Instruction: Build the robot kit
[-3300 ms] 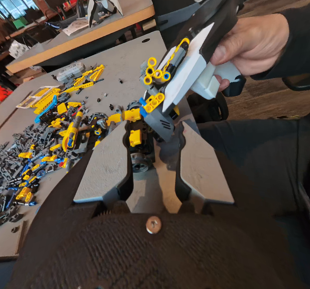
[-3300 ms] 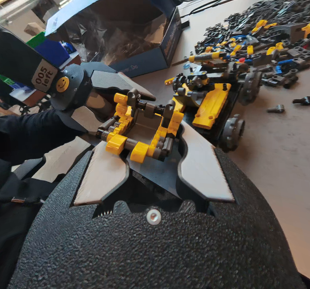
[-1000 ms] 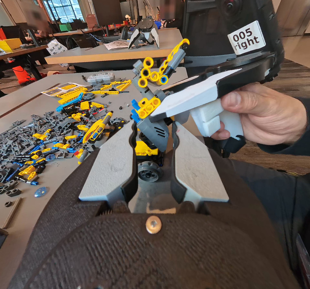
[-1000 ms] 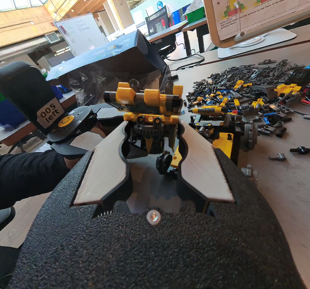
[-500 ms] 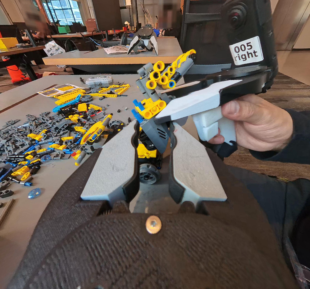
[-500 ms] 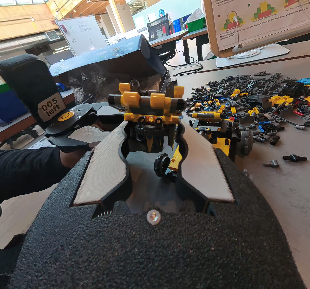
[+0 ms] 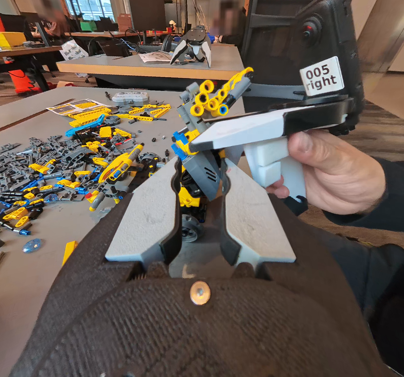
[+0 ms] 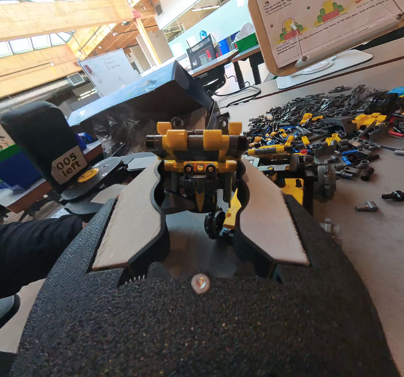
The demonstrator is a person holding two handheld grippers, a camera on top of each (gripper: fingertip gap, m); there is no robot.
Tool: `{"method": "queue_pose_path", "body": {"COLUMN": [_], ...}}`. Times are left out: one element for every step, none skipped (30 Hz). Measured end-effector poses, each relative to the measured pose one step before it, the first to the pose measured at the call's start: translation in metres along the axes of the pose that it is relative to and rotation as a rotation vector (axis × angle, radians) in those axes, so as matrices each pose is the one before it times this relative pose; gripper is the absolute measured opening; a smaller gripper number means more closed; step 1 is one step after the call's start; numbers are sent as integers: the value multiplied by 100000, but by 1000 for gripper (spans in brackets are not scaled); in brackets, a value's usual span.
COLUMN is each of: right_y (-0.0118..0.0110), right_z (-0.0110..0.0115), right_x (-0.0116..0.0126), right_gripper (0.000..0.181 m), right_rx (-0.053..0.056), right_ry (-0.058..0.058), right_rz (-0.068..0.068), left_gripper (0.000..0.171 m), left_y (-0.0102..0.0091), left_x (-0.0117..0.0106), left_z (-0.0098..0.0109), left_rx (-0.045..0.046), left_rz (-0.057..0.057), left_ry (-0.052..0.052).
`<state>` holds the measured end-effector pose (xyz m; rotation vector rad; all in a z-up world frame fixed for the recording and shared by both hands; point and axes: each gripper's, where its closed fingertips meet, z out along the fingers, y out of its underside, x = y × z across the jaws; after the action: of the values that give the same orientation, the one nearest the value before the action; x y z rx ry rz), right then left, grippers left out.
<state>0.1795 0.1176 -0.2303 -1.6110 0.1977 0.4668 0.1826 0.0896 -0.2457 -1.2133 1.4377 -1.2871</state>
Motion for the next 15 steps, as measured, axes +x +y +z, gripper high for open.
{"method": "queue_pose_path", "body": {"right_y": [25,23,55,10,-39,-48,22,73,75,81,136,362,634,787,821], "right_z": [-31,-37,-46,-63,-101,-147,-181,-278,-393,-481,-520,-497,-418,-358,-310], "right_x": [-30,-43,-18,-17,59,99,132,282,441,483,594,648,551,528,514], "right_gripper": [64,64,63,63,64,64,63,63,63,63,63,63,63,63,63], "right_rx": [205,71,-360,-457,-387,-731,-1502,-2020,-1881,-1845,-1911,-3158,-4623,-5116,-5038], "right_ry": [-996,-601,-128,150,635,343,-179,122,786,793,1313,1467,720,586,820], "right_rz": [244,-188,-820,-1607,-1912,-1825,-1098,-745,-722,-604,-278,300,1009,1414,1369], "left_gripper": [32,32,32,35,41,44,49,57,62,63,64,65,63,60,58], "left_y": [1,-24,-11,-59,-106,-57,133,273,244,180,197,388,562,610,790], "left_x": [18,54,97,214,335,218,47,-39,-158,-216,-185,-146,-273,-303,-225], "left_z": [-12,-32,-43,-47,-64,-36,6,45,30,-8,-11,7,26,49,96], "left_rx": [-139,-23,109,459,815,565,-734,-2067,-2022,-1269,-1249,-2566,-3816,-3914,-4689], "left_rz": [700,-292,-773,-862,-987,-871,-169,372,588,670,500,690,1047,1271,1404], "left_ry": [-321,490,1039,2007,2667,1808,744,291,-335,-598,-250,269,-310,-601,-59]}}
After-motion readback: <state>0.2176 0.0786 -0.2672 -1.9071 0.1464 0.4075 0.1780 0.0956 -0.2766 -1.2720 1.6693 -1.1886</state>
